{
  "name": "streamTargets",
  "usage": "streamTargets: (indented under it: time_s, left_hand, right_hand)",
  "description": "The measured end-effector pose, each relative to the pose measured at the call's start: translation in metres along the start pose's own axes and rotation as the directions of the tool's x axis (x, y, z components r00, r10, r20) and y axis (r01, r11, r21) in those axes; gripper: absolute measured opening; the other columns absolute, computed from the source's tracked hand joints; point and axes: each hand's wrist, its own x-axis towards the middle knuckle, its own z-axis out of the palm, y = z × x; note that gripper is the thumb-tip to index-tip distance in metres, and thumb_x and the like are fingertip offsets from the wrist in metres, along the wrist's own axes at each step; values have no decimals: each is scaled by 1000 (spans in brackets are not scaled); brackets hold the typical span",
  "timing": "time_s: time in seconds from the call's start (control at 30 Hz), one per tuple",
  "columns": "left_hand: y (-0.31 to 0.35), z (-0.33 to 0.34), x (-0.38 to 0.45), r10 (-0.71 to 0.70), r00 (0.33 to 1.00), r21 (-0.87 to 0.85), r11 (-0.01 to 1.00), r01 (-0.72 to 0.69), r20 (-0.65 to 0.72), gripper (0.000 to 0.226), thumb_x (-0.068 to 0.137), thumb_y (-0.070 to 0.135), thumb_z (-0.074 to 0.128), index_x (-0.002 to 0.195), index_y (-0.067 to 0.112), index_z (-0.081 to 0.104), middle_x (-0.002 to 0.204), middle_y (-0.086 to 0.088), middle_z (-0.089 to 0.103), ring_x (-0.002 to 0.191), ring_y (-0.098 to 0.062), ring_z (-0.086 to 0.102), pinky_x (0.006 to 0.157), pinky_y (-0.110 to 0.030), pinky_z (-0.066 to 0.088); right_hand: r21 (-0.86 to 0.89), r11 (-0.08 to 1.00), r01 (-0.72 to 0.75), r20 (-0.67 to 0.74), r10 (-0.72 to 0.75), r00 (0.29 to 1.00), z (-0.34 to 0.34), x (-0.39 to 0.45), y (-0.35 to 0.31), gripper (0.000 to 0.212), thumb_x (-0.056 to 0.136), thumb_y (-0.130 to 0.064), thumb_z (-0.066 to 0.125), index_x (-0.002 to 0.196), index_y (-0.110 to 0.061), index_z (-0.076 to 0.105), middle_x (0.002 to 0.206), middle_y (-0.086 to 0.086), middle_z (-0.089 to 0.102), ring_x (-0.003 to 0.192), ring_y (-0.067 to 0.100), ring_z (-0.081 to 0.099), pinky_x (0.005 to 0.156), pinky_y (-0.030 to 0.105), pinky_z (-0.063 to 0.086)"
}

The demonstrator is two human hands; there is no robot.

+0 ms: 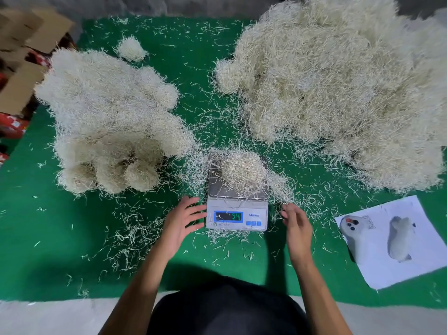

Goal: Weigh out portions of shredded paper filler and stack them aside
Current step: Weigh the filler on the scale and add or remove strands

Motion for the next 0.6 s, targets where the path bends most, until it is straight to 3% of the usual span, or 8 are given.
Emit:
streamTargets:
  time_s: [0.17, 0.27, 0.47, 0.6]
  left_hand:
    - [-4, 3, -10, -34, 998, -117, 993, 27, -59, 77, 91, 77, 41, 143, 21, 51, 132, -8, 67, 121, -28, 65, 101, -49, 51]
    - [-5, 2, -11, -38, 996, -132, 991, 27, -84, 78, 90, 77, 41, 143, 20, 51, 131, -8, 67, 120, -29, 65, 101, -50, 51]
    - [-7, -5, -11, -43, 992, -146, 989, 25, -115, 78, 91, 75, 40, 143, 17, 51, 132, -10, 67, 120, -30, 65, 101, -51, 50]
    - [-10, -7, -12, -59, 990, -168, 985, 36, -131, 74, 96, 71, 36, 143, 16, 51, 133, -10, 67, 120, -29, 65, 101, -51, 50]
  right_hand:
    - [20, 999, -40, -18, 40, 999, -2, -6, 4, 32, 95, -47, 63, 118, -24, 66, 124, 4, 71, 110, 19, 70, 112, 50, 48]
    - [13, 999, -39, -20, 40, 999, 0, -6, 4, 34, 98, -41, 61, 121, -16, 66, 123, 5, 72, 108, 18, 71, 111, 50, 48]
    - [52, 998, -37, 15, 36, 999, 5, -8, 10, 25, 99, -40, 61, 114, -21, 68, 117, 4, 74, 106, 20, 70, 111, 50, 48]
    - [57, 998, -41, 33, 39, 999, 5, -14, 8, 26, 98, -40, 61, 115, -21, 66, 121, 9, 71, 115, 28, 67, 111, 47, 48]
